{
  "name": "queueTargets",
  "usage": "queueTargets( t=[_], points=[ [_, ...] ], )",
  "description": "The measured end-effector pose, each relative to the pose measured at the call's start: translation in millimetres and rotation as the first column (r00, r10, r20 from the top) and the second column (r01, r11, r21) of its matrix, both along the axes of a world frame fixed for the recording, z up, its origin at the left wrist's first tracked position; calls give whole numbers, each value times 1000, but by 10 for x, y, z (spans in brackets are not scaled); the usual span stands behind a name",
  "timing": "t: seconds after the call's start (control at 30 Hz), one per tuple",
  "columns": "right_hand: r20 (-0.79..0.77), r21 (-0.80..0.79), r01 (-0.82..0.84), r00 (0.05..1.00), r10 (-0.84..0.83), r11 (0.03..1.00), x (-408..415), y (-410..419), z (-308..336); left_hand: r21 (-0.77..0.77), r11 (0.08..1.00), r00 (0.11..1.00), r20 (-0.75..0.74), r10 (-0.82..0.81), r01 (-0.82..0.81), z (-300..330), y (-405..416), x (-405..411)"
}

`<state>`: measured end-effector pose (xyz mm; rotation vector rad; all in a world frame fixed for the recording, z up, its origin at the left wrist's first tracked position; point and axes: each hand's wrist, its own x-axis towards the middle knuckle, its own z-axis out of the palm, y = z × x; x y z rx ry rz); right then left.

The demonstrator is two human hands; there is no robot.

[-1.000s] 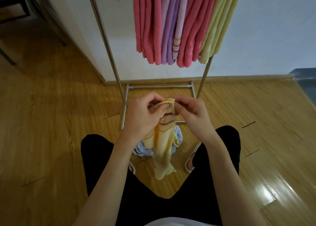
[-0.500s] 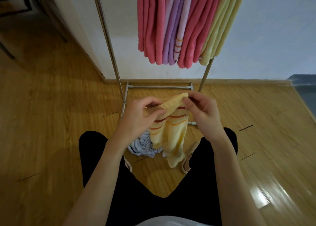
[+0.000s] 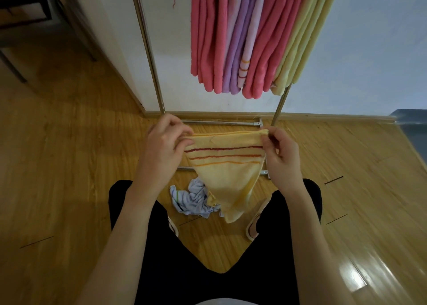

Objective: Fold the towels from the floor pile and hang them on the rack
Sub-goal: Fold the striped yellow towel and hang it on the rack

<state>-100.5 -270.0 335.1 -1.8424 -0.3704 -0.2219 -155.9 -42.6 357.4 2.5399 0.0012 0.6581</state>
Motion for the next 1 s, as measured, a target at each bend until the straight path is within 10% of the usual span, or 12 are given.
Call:
queueTargets(
  t=[0.2, 0.57, 1.0],
  points=[
    [203, -11, 127, 971, -122, 992, -24, 148, 76, 21, 997, 996, 46, 72, -73, 260, 23, 111],
    [111, 18, 109, 988, -110, 994, -44, 277, -36, 110, 987, 992, -31, 119, -114, 104, 138, 200],
    [-36, -11, 204, 978, -204, 979, 182, 258, -36, -360, 882, 769, -453, -450, 304, 406, 8, -73]
  ],
)
